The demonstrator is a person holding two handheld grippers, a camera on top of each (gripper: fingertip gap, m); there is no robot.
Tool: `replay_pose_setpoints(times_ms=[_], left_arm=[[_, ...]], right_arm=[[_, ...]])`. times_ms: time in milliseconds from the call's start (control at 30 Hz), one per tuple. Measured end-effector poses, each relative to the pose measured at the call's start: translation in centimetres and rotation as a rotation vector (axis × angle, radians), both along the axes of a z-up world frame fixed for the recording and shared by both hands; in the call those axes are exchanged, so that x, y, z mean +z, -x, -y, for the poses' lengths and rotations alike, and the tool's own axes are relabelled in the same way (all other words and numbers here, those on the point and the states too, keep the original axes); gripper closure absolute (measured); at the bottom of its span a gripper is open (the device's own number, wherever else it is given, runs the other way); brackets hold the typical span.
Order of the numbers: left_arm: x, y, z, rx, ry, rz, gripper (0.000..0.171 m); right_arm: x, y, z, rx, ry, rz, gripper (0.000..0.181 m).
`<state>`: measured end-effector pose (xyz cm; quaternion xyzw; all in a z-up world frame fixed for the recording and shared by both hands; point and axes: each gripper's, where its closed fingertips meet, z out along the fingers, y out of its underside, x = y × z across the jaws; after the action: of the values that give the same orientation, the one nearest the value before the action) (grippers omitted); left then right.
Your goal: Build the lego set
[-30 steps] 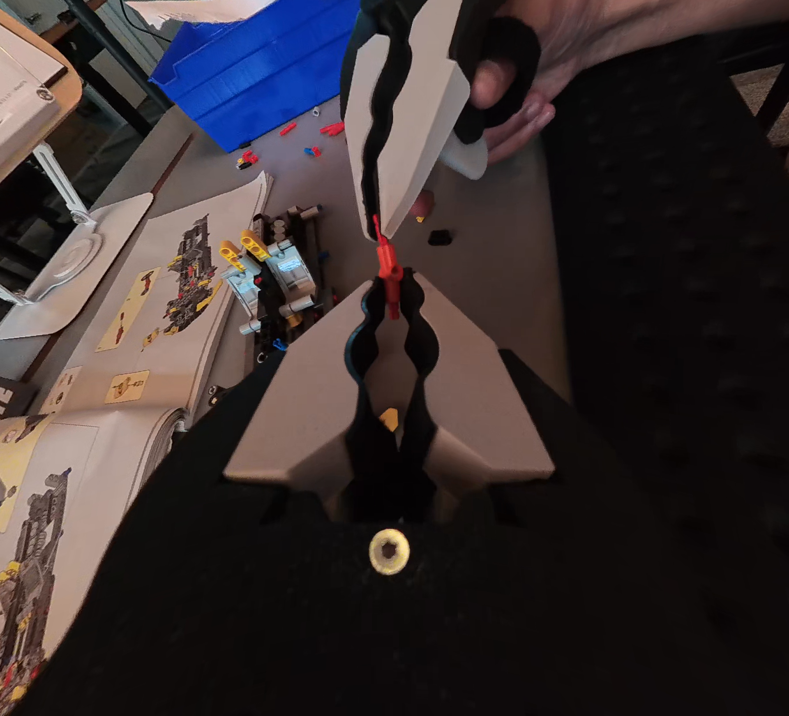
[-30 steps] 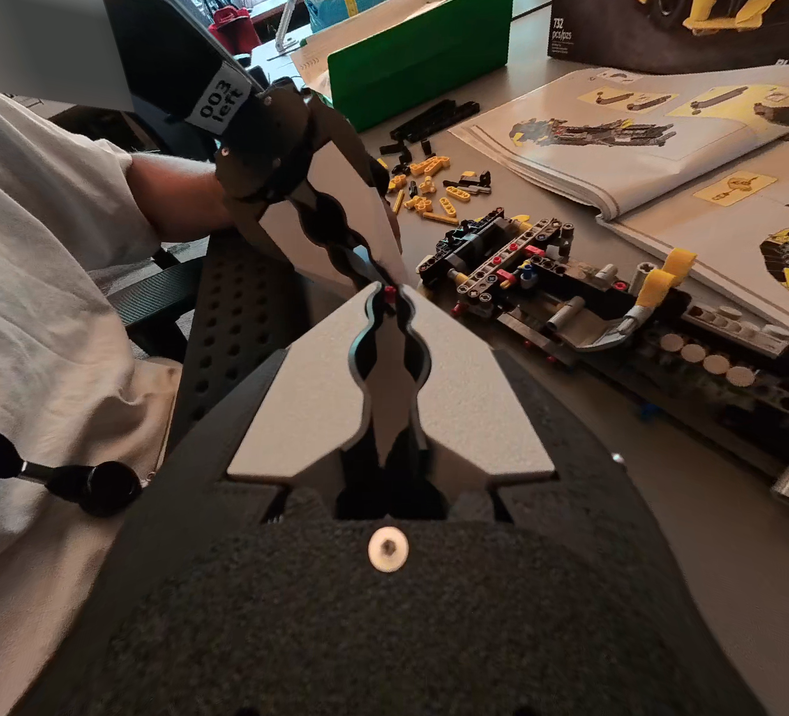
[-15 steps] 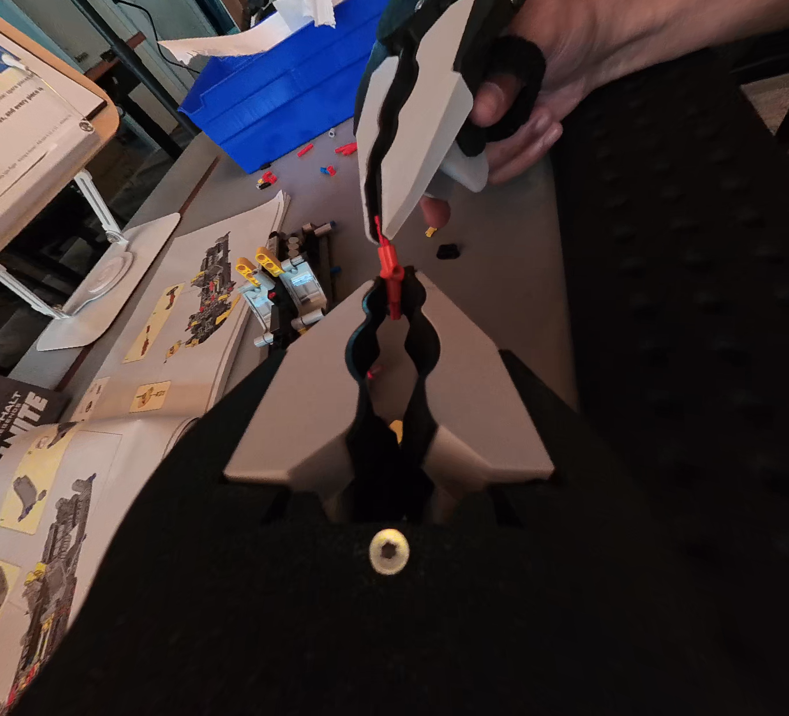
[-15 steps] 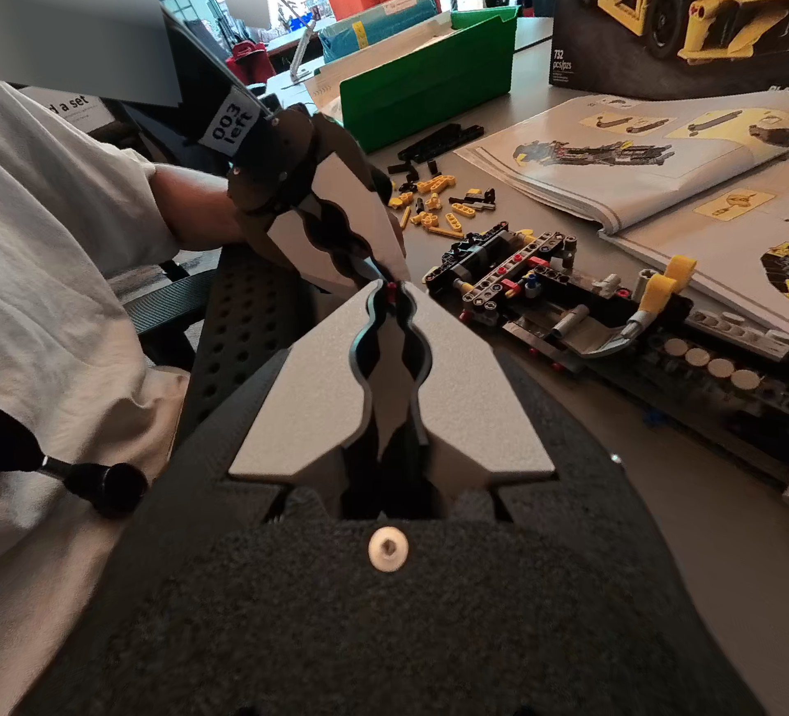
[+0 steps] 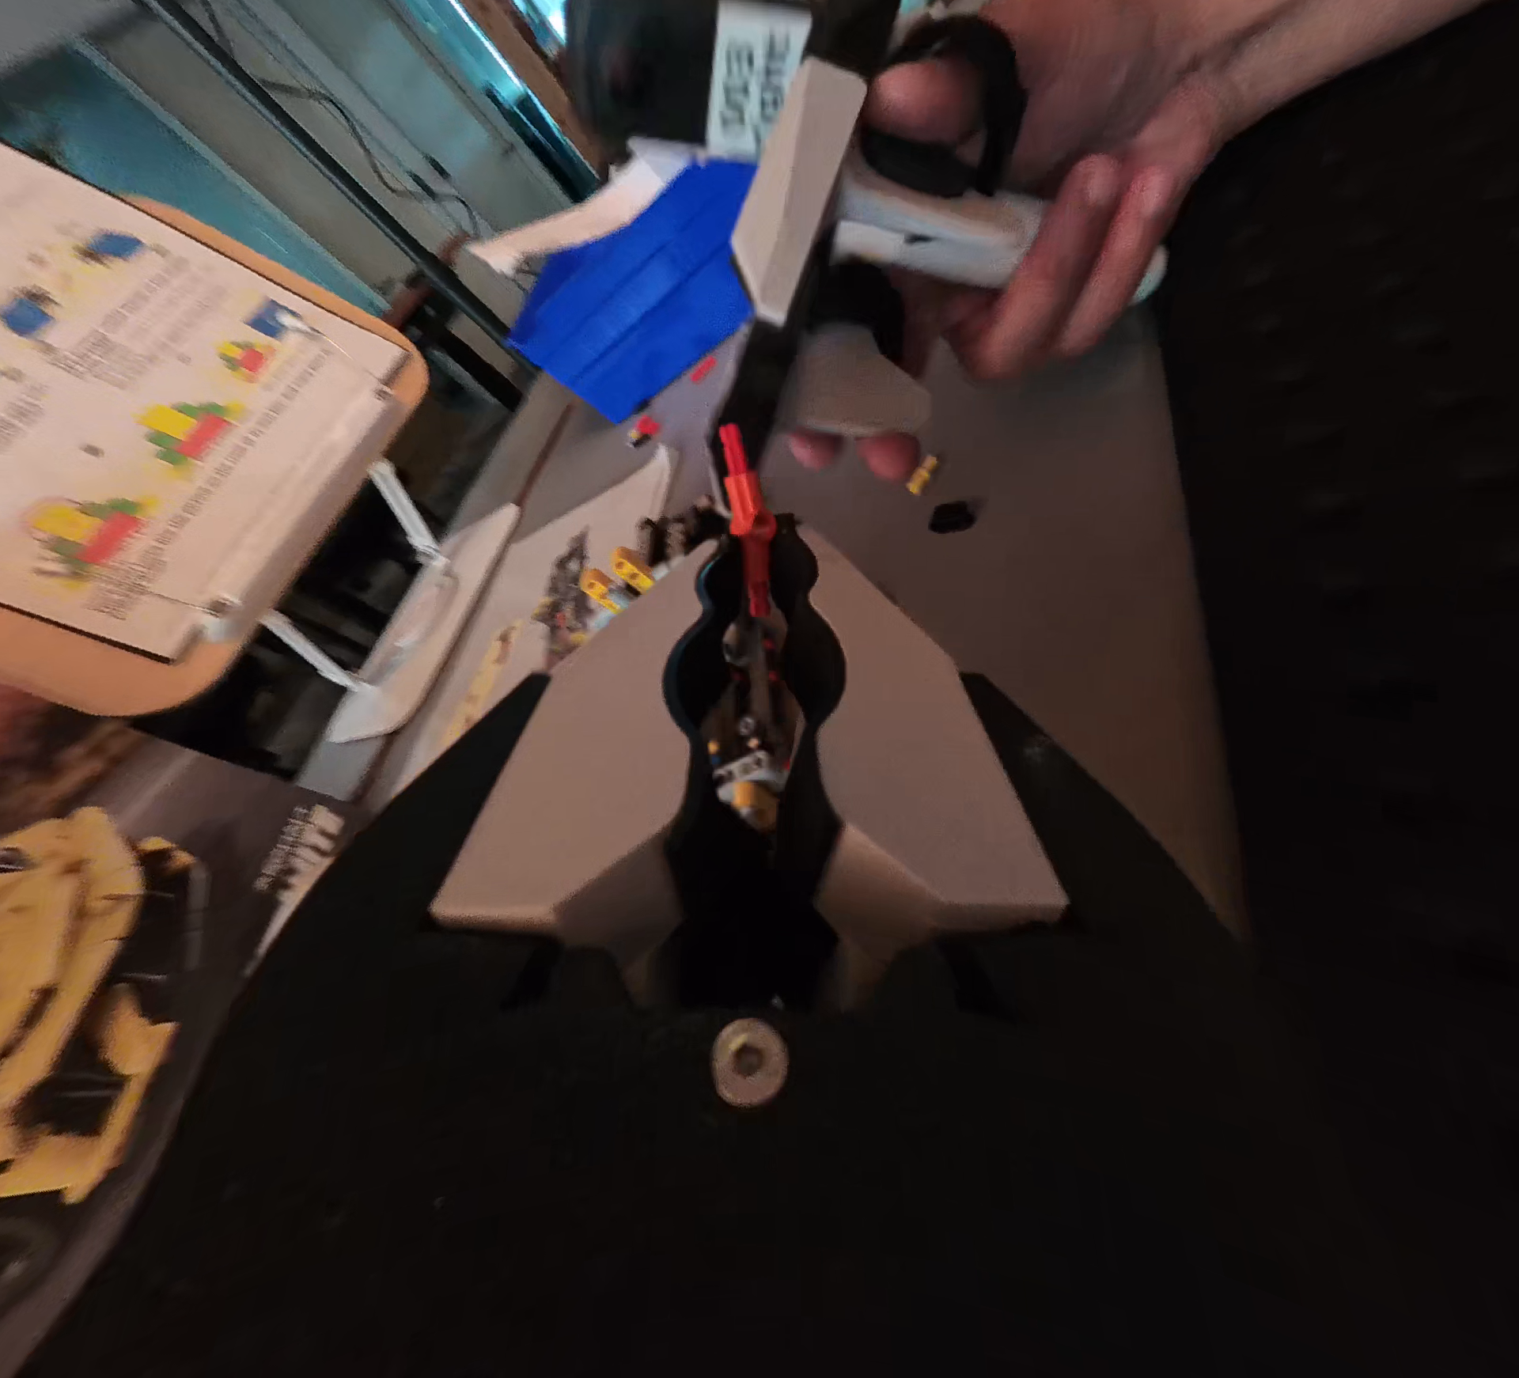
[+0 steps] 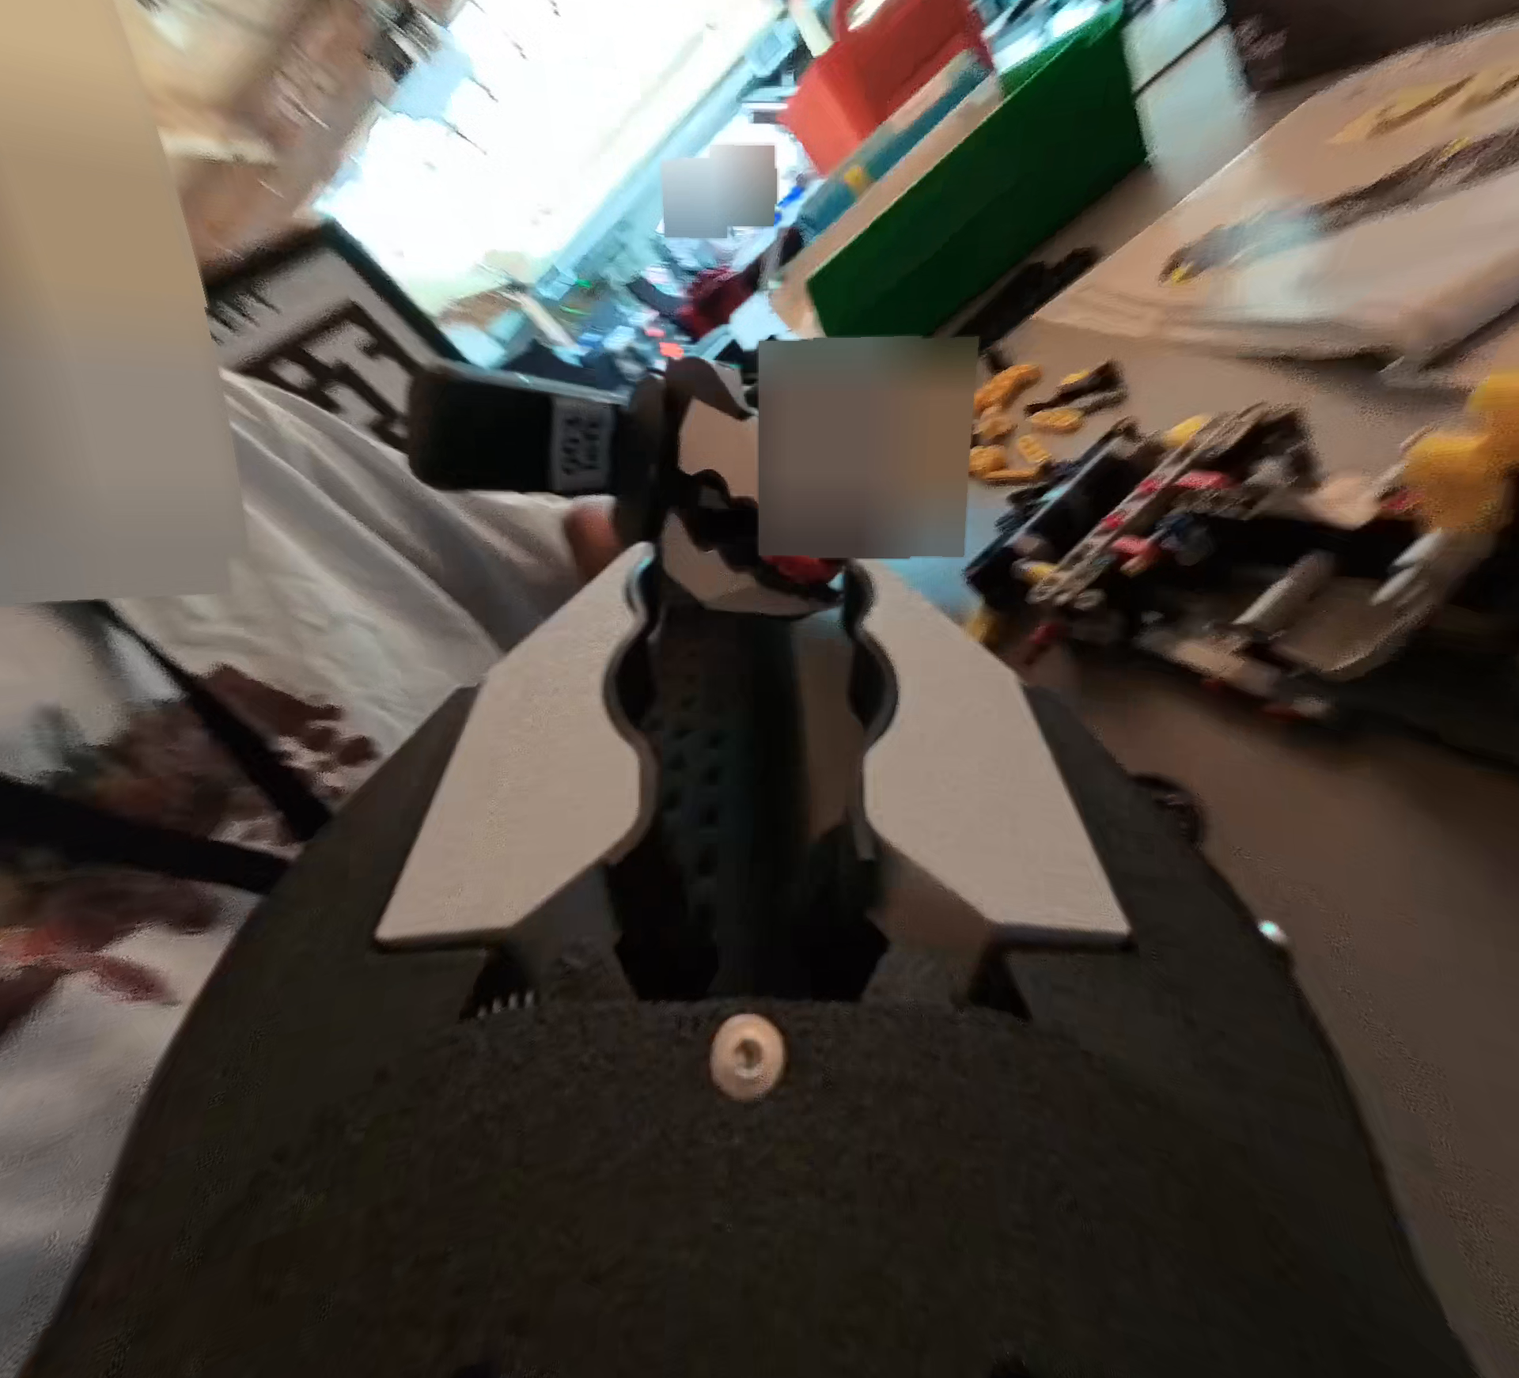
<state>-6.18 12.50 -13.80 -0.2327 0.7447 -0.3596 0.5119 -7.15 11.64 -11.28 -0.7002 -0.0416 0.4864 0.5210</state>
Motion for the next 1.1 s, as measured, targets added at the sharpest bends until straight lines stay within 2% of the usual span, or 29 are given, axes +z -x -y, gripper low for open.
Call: replay_pose_setpoints(times_ms=[33, 100, 167, 267, 367, 567, 1000, 1100], left_arm=[[0.7, 0.1, -0.1, 0.002, -0.017, 0.056, 0.167], [2.1, 0.3, -0.1, 0.009, -0.061, 0.157, 0.168], [2.8, 0.5, 0.0, 0.031, -0.119, 0.225, 0.168], [3.2, 0.5, -0.2, 0.081, -0.208, 0.29, 0.167], [3.2, 0.4, -0.2, 0.092, -0.221, 0.295, 0.167], [3.4, 0.3, 0.0, 0.104, -0.248, 0.321, 0.167], [3.3, 0.0, 0.3, 0.1, -0.24, 0.316, 0.167], [3.1, -0.2, 0.1, 0.104, -0.221, 0.298, 0.167]], right_arm=[[0.0, 0.4, 0.2, 0.064, 0.05, -0.086, 0.128], [0.1, 1.6, 0.6, 0.202, 0.134, -0.23, 0.125], [0.8, 2.1, 0.4, 0.279, 0.163, -0.351, 0.122], [1.3, 2.3, 0.0, 0.317, 0.174, -0.443, 0.136], [1.3, 2.5, -0.5, 0.296, 0.155, -0.431, 0.144], [2.0, 2.1, -0.5, 0.3, 0.141, -0.492, 0.142], [1.6, 2.1, -0.3, 0.257, 0.074, -0.384, 0.152], [1.5, 1.8, -0.6, 0.261, 0.113, -0.429, 0.151]])
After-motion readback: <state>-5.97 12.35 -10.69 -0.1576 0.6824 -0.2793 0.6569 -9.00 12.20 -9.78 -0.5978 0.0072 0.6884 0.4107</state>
